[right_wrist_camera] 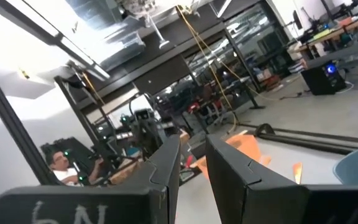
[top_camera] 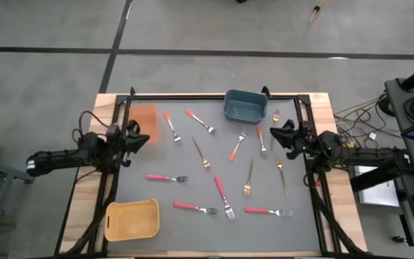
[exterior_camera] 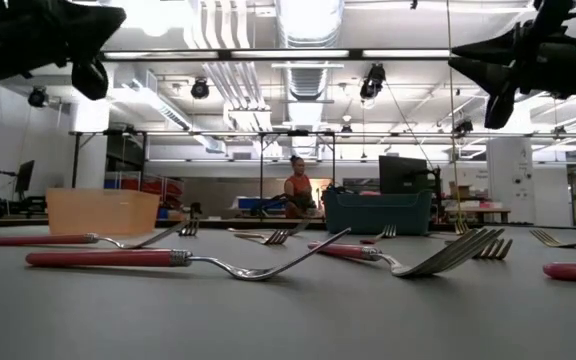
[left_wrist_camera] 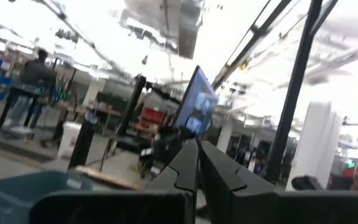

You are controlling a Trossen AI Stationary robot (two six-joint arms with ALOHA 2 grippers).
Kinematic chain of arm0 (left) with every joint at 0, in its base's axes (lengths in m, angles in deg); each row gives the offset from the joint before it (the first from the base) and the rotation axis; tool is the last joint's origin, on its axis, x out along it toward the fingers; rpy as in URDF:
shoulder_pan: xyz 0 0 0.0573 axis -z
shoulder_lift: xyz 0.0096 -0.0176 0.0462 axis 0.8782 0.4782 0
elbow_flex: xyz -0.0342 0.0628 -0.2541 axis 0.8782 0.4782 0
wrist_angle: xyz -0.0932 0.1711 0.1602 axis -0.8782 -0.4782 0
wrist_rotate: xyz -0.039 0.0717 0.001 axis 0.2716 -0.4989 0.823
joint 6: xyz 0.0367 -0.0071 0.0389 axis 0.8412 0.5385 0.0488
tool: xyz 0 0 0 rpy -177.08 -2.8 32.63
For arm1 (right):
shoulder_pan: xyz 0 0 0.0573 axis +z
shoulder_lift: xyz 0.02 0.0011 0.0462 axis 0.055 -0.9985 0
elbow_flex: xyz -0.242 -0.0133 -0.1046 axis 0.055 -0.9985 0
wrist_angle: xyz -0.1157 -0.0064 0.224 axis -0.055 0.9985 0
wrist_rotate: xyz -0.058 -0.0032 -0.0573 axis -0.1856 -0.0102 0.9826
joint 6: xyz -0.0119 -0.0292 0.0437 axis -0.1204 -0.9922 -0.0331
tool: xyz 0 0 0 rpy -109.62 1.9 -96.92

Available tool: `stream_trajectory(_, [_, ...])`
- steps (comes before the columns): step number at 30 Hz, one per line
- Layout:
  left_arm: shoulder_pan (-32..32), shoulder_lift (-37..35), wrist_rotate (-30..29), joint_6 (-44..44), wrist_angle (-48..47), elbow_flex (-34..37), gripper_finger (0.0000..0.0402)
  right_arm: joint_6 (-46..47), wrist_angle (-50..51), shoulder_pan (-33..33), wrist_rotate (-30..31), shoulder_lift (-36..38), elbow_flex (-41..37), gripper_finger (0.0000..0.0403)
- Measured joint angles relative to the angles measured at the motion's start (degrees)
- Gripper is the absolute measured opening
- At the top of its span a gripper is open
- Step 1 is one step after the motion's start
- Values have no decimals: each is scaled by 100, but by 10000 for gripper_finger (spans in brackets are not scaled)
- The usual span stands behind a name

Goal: Sort silverware by color (type)
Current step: Put the orange fork into the blue bin

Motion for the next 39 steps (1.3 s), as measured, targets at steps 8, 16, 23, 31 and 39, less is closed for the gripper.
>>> stream_trajectory(8, [9,387,88,-174,744,0,0,291,-764,153,3,-904,3,68])
stream_trajectory(16, [26,1269,651,-40,2549,-1,0,-57,-775,570,97,-1835,573,68])
stream_trajectory(23, [25,1846,449,110,3062,-1,0,-25,523,584,542,-2764,1838,68])
stream_trajectory(31, [-16,2218,-167,730,2318,-425,0,196,3938,525,1294,-3687,3909,68])
stream_trajectory(39, [-368,2449,-597,2656,-1867,-2405,0,406,5882,314,1415,-4475,5665,68])
